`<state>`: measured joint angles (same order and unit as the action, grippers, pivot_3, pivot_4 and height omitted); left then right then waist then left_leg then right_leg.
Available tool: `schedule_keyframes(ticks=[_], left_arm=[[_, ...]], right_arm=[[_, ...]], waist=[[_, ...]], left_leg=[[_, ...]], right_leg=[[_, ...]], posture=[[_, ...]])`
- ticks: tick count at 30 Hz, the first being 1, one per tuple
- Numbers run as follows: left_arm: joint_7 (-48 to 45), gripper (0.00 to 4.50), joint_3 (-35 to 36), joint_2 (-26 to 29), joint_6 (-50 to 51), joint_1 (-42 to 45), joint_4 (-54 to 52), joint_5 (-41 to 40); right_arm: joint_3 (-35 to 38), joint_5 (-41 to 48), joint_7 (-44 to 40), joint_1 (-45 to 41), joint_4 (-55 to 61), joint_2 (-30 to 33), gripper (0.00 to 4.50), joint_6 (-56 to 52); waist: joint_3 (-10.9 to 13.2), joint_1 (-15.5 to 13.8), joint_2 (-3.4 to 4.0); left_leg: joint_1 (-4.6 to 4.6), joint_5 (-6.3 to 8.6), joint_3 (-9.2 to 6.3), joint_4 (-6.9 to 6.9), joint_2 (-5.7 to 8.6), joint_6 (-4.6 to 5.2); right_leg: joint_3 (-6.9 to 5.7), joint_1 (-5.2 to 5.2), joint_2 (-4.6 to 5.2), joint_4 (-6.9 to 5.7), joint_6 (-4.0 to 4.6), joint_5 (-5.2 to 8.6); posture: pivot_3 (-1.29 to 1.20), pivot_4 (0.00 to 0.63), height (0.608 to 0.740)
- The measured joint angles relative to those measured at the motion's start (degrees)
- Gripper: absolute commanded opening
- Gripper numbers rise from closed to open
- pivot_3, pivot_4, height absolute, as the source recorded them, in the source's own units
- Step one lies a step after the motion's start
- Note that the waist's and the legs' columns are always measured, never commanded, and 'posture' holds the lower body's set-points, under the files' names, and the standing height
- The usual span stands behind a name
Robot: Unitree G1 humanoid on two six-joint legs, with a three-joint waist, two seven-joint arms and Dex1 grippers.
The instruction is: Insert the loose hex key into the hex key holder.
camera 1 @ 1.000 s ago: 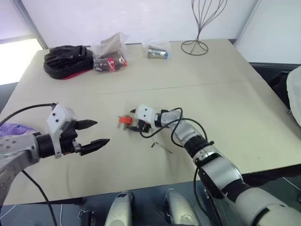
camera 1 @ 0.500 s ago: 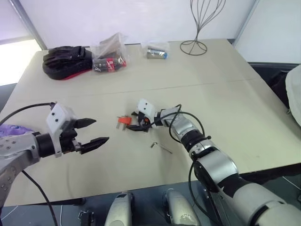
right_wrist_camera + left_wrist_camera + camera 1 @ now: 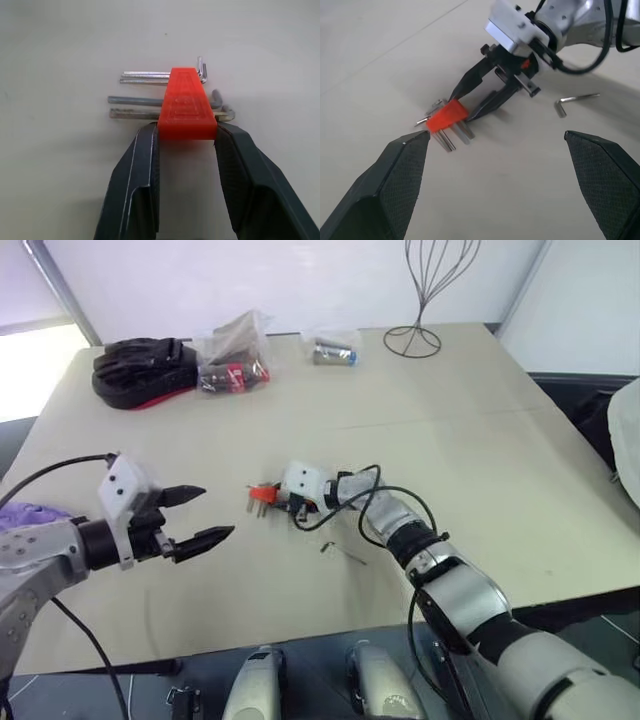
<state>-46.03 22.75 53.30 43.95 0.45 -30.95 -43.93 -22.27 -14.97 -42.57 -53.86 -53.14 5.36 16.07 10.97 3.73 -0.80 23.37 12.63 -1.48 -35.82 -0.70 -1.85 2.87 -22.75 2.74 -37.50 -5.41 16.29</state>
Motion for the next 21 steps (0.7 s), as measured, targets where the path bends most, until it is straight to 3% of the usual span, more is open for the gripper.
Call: schedule_keyframes(ticks=[4, 8, 16, 21], left_arm=[[-0.56, 4.5, -3.71, -0.67, -1.61, 6.7, 4.67, 1.16], [-1.75, 4.5, -9.07, -2.94, -2.32, 15.74, 9.43, 2.07], [-5.6, 4.5, -17.07, -9.08, -3.54, 33.49, 20.27, 3.91], [-8.76, 4.5, -20.0, -11.58, -4.29, 38.36, 24.1, 4.77]], right_arm=[[-7.52, -14.99, 13.79, 0.07, 8.28, 12.2, 1.03, 13.06], [-9.09, -23.99, 21.13, 0.92, 16.16, 20.39, 1.03, 19.14], [-5.04, -30.08, 31.85, 1.51, 31.94, 27.07, 1.03, 24.67], [-2.59, -30.39, 34.23, 0.53, 35.94, 28.3, 1.03, 26.79]], waist=[[0.03, -1.68, 0.04], [0.06, -1.89, -0.08], [0.08, -1.32, -0.1], [0.08, -1.13, -0.11]], left_leg=[[0.07, -0.05, -0.03, -0.05, 0.23, -0.05], [0.23, -0.06, 0.03, -0.07, 0.25, -0.02], [0.89, -0.1, 0.02, -0.25, 0.19, -0.02], [0.89, -0.1, 0.05, -0.3, 0.2, -0.02]], right_leg=[[-0.05, -0.15, 0.05, 0.08, 0.05, 0.03], [0.0, -0.07, -0.01, 0.2, -0.12, -0.06], [-0.04, -0.81, -0.33, -0.22, -0.23, -0.11], [-0.01, -0.79, -0.31, -0.24, -0.23, -0.11]], posture=[[0.0, 0.15, 0.74], [0.0, 0.15, 0.74], [0.0, 0.15, 0.74], [0.0, 0.15, 0.74]])
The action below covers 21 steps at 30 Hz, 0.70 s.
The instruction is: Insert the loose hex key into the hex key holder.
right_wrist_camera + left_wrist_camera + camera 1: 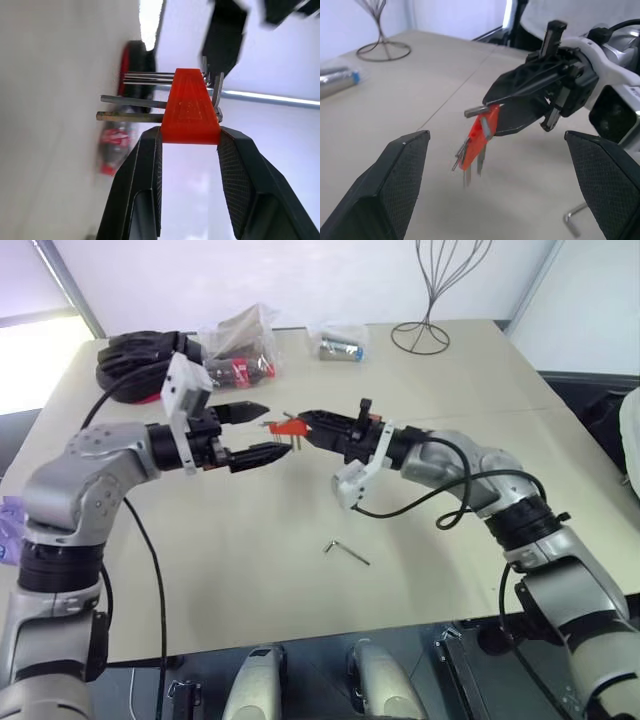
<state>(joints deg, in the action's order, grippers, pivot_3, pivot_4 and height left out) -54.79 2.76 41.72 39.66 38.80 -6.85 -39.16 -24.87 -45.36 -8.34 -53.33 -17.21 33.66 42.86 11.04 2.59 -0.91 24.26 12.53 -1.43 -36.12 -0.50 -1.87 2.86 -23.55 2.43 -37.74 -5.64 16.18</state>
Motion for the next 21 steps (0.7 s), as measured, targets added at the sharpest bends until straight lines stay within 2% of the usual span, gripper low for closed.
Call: schedule_keyframes(ticks=[7, 21], left_arm=[[-2.49, 4.5, -1.31, -2.43, -0.3, 2.29, 3.58, 1.08], [-2.68, 4.5, -1.18, -3.59, 0.1, 2.49, 4.54, 0.97]], right_arm=[[0.55, 0.11, -0.1, -0.02, 0.97, 0.3, 1.03, 2.47], [1.06, 2.56, -2.46, -0.01, 1.38, 0.29, 1.03, 2.55]], waist=[[0.0, -0.19, -0.01], [0.0, -0.15, -0.01]], left_leg=[[0.02, 0.0, -0.02, -0.06, 0.0, 0.0], [0.02, -0.01, -0.05, -0.11, -0.01, 0.0]], right_leg=[[-0.01, 0.01, 0.01, -0.03, 0.0, 0.0], [-0.01, 0.0, 0.01, -0.16, 0.0, 0.0]], posture=[[0.0, 0.15, 0.74], [0.0, 0.15, 0.74]])
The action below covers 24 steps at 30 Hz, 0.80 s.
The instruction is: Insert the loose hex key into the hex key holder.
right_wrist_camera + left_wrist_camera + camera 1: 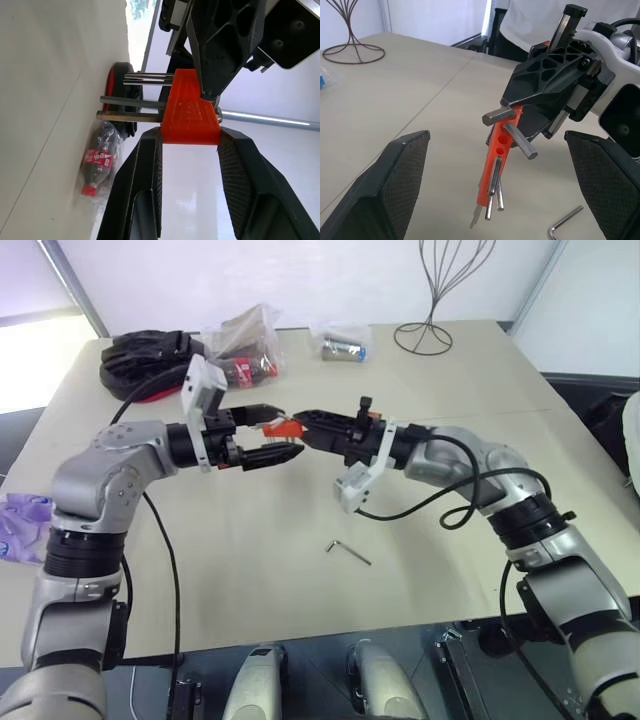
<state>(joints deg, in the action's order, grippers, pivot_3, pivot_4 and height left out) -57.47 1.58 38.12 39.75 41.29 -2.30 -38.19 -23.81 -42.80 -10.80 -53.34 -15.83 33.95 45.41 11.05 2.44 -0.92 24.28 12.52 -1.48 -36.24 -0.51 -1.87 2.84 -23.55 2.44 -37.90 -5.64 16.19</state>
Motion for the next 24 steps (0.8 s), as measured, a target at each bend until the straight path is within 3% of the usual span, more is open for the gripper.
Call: schedule_keyframes(ticks=[6, 7, 9, 16, 24], left_arm=[[0.06, 4.5, 0.44, 0.05, 0.85, 0.0, -0.05, -0.07], [0.06, 4.26, 0.55, 0.05, 0.97, 0.0, -0.06, -0.07], [0.15, 3.71, 1.15, 0.05, 1.24, -0.01, -0.14, -0.12], [0.18, 0.17, 1.94, -0.22, 2.5, -0.12, -0.99, -1.28], [0.33, 0.08, 2.03, -0.18, 2.5, -0.56, -1.93, -1.14]], right_arm=[[0.0, 0.83, -1.15, 0.0, 0.0, 0.0, 1.03, 0.0], [0.0, 0.99, -1.3, 0.0, 0.0, 0.0, 1.03, 0.0], [0.0, 1.3, -1.56, 0.0, 0.0, 0.0, 1.03, 0.0], [0.18, 1.56, -2.4, 0.0, -0.07, 0.0, 1.03, -0.3], [0.21, 2.53, -3.34, 0.0, -0.07, -0.02, 1.03, -0.55]], waist=[[0.0, 0.01, 0.0], [0.0, 0.0, 0.0], [0.0, 0.01, 0.0], [0.0, -0.04, 0.0], [0.0, 0.0, 0.0]], left_leg=[[0.0, 0.0, -0.01, -0.01, 0.0, 0.0], [0.0, 0.0, -0.01, -0.01, 0.0, 0.0], [0.0, 0.0, -0.01, -0.01, 0.0, 0.0], [-0.01, -0.01, -0.02, -0.03, 0.0, -0.01], [-0.02, -0.02, -0.02, -0.04, 0.0, -0.03]], right_leg=[[0.0, 0.0, 0.0, -0.02, 0.0, 0.0], [0.0, 0.0, 0.0, -0.02, 0.0, 0.0], [0.0, 0.0, 0.0, -0.03, 0.0, 0.0], [0.0, 0.0, 0.0, -0.07, 0.0, 0.0], [0.0, 0.0, 0.0, -0.09, 0.0, 0.0]], posture=[[0.0, 0.15, 0.74], [0.0, 0.15, 0.74], [0.0, 0.15, 0.74], [0.0, 0.15, 0.74], [0.0, 0.15, 0.74]])
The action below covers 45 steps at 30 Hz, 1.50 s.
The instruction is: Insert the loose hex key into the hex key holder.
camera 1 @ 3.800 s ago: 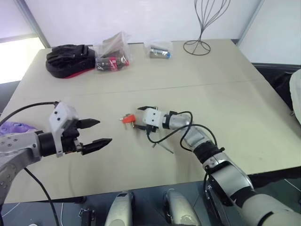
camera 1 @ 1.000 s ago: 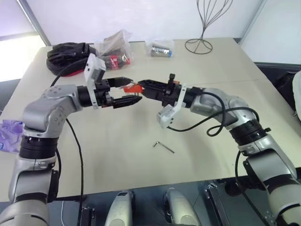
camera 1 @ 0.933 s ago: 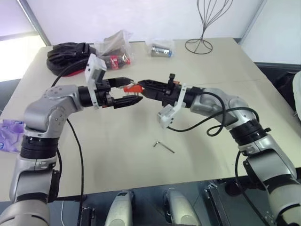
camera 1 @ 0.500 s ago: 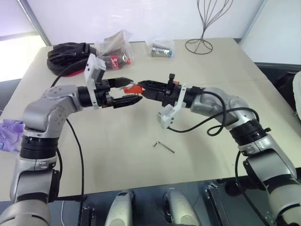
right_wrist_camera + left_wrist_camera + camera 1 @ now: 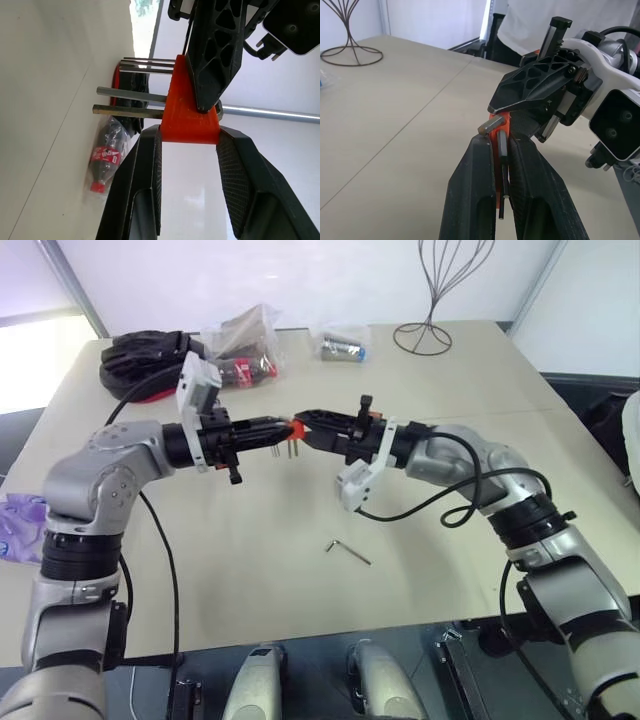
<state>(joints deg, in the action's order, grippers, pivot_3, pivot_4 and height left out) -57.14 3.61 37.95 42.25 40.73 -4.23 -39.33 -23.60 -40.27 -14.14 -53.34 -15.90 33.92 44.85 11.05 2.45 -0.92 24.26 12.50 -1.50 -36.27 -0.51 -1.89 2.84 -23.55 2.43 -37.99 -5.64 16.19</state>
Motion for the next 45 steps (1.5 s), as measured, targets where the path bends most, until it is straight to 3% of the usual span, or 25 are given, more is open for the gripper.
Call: schedule_keyframes(ticks=[8, 15, 22, 27, 29, 32, 36, 40, 45], left_arm=[[0.47, 0.08, 0.0, -0.15, 0.02, -0.25, -0.24, 0.05], [0.66, 0.0, -0.19, -0.79, 0.02, -0.29, -0.39, 0.06], [0.89, 0.0, -0.21, -0.79, -0.07, -0.66, -0.54, 0.28], [0.82, 0.0, -0.39, 0.51, -1.4, -1.64, -1.14, 1.97], [0.85, 0.0, -0.39, 0.72, -1.63, -2.45, -1.21, 2.56], [1.02, 0.0, -0.28, 0.72, -1.63, -3.37, -2.01, 2.54], [1.64, 0.0, 0.06, 0.72, -1.72, -5.39, -3.02, 2.56], [2.63, 0.0, 0.17, 0.73, -1.66, -6.6, -3.97, 2.52], [3.71, 0.0, 0.8, 1.07, -1.04, -7.67, -5.82, 2.31]], right_arm=[[0.02, 4.65, -5.08, 0.02, 0.19, -0.27, 1.03, -1.56], [0.27, 7.63, -8.94, 0.58, 1.21, -0.31, 4.44, -3.45], [0.42, 10.16, -15.63, 2.84, 2.82, 1.25, 4.44, -7.37], [2.6, 25.93, -34.56, 7.9, 5.46, 4.67, 4.44, -25.04], [5.12, 31.66, -39.28, 7.95, 7.45, 5.04, 4.44, -35.95], [8.44, 39.7, -44.54, 7.69, 14.68, 4.88, 4.44, -62.59], [7.53, 49.61, -48.76, 7.7, 26.56, 5.64, 4.44, -96.79], [5.03, 55.26, -48.39, 9.32, 34.98, 6.68, 4.44, -113.45], [0.38, 59.23, -45.71, 12.42, 40.41, 8.46, 4.44, -122.77]], waist=[[0.0, -0.01, 0.0], [0.0, -0.02, 0.0], [0.0, -0.16, 0.0], [0.0, -0.33, 0.01], [0.01, -0.28, 0.01], [0.0, -0.15, 0.01], [0.0, -0.24, 0.02], [0.0, -0.62, 0.02], [0.0, -1.45, 0.01]], left_leg=[[0.0, 0.0, 0.0, -0.01, 0.0, 0.0], [0.0, 0.0, -0.01, -0.03, 0.0, 0.0], [0.0, 0.0, -0.02, -0.07, 0.0, 0.0], [0.0, 0.0, -0.03, -0.12, -0.07, 0.02], [-0.01, 0.0, -0.05, -0.12, -0.12, 0.02], [-0.03, 0.0, -0.1, -0.12, -0.19, 0.02], [-0.03, 0.01, -0.11, -0.11, -0.19, 0.03], [-0.01, 0.01, -0.11, -0.14, -0.14, 0.04], [0.05, 0.04, -0.08, -0.32, -0.14, 0.08]], right_leg=[[0.0, 0.01, 0.0, -0.01, 0.0, 0.0], [0.0, 0.01, 0.0, -0.03, 0.0, 0.0], [-0.01, 0.03, 0.0, -0.04, 0.0, 0.0], [-0.04, 0.08, 0.03, -0.04, 0.0, 0.0], [-0.04, 0.07, 0.0, -0.08, 0.0, 0.0], [-0.06, 0.07, -0.04, -0.12, 0.01, 0.0], [-0.07, 0.06, -0.03, -0.11, 0.02, 0.01], [-0.09, 0.07, 0.0, -0.1, 0.02, 0.01], [-0.09, 0.06, 0.0, -0.1, 0.01, 0.01]], posture=[[0.0, 0.15, 0.74], [0.0, 0.15, 0.74], [0.0, 0.15, 0.74], [0.0, 0.15, 0.74], [0.0, 0.15, 0.74], [0.0, 0.15, 0.74], [0.0, 0.15, 0.74], [0.0, 0.15, 0.74], [0.0, 0.15, 0.74]])
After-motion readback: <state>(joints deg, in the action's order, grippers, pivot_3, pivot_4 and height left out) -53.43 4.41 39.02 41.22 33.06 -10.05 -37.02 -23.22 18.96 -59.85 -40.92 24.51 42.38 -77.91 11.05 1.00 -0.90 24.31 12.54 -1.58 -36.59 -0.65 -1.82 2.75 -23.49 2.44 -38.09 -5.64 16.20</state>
